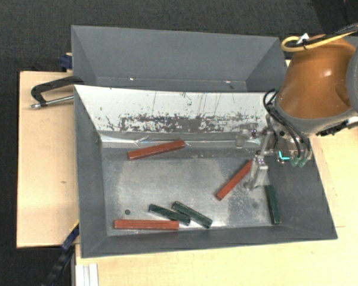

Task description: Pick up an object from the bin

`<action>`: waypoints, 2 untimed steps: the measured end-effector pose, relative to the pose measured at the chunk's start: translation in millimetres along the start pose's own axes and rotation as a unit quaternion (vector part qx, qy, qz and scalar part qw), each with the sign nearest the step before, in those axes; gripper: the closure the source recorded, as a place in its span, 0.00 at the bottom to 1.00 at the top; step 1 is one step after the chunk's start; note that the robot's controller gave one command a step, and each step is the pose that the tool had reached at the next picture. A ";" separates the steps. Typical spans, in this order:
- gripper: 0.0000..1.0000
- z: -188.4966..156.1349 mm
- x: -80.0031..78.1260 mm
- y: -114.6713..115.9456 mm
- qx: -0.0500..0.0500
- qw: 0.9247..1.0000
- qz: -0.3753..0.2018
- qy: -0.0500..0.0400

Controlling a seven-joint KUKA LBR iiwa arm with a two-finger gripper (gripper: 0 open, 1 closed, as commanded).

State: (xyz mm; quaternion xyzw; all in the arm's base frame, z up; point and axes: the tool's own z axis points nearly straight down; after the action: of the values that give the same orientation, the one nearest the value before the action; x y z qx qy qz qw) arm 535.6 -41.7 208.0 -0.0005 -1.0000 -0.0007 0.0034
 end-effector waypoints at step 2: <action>0.00 39.7 -11.3 -0.8 0.001 0.997 -0.080 -0.005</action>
Offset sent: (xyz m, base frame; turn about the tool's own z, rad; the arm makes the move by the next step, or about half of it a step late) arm 0.0278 -0.0040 -0.1380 -0.4937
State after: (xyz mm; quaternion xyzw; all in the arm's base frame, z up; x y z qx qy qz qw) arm 546.6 -42.4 168.3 0.0796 -0.9968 -0.0002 -0.0018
